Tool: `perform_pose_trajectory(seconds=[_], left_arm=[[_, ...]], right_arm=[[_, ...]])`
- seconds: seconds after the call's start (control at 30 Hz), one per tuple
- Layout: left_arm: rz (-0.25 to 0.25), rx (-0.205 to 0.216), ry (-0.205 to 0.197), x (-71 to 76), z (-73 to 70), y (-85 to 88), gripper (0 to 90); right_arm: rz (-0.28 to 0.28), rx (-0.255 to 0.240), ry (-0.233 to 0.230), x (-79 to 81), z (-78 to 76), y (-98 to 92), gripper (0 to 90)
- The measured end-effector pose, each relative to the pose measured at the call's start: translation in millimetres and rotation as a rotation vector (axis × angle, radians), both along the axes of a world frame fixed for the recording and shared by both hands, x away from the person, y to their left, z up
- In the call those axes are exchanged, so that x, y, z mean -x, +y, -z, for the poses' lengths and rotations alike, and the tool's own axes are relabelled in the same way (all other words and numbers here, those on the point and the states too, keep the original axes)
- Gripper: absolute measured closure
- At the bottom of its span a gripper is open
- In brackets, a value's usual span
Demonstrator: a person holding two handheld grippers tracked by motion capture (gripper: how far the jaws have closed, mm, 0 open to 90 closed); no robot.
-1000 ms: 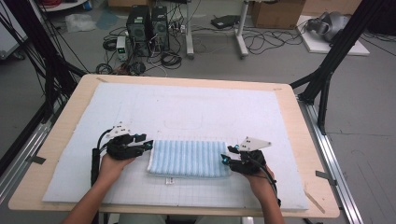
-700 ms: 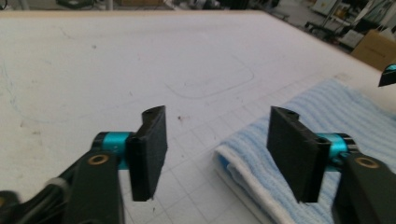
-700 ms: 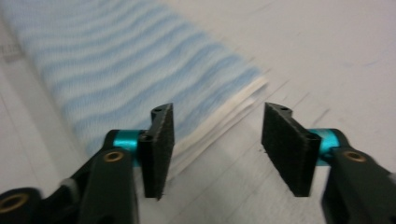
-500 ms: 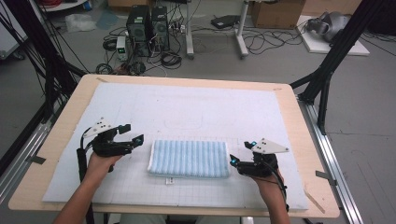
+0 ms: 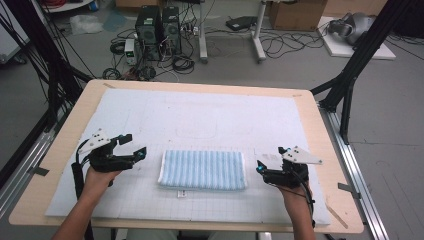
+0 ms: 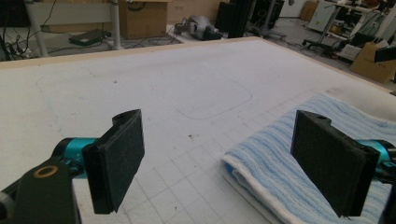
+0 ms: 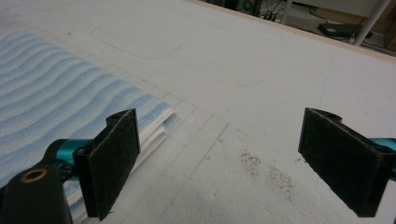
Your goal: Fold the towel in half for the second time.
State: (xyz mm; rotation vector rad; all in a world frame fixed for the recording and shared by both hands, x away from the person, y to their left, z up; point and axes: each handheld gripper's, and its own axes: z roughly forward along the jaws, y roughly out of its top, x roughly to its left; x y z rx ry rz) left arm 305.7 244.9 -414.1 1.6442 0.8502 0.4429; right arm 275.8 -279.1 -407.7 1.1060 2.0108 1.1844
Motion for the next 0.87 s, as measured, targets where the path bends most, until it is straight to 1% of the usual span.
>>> perform_pose_trajectory(seconds=[0.13,0.27,0.33,0.37,0.47,0.73,0.87], left_arm=[[0.003,-0.005,0.0,3.6,1.5,0.2,18.1],[0.006,-0.014,0.007,5.5,4.3,-0.5,18.4],[0.007,-0.019,0.005,5.6,4.6,-1.0,18.6],[0.008,-0.019,0.005,5.6,4.5,-1.3,18.7],[0.008,-0.017,0.005,5.3,4.9,-2.1,18.8],[0.005,-0.017,0.012,3.3,6.6,-2.3,19.2],[0.002,-0.017,0.013,2.2,6.5,-2.0,19.3]], right_arm=[[0.008,0.003,0.008,-0.7,0.8,-1.4,11.9],[0.014,0.001,0.001,-1.1,0.4,-3.0,12.0],[0.017,-0.006,0.003,-0.7,-0.2,-3.1,12.0],[0.018,-0.005,-0.001,-0.8,-0.3,-3.1,12.0],[0.016,0.0,0.003,-0.5,0.4,-2.6,11.9],[0.026,-0.017,0.006,0.1,1.0,-4.9,11.9],[0.022,-0.012,0.003,-0.3,2.1,-5.1,11.9]])
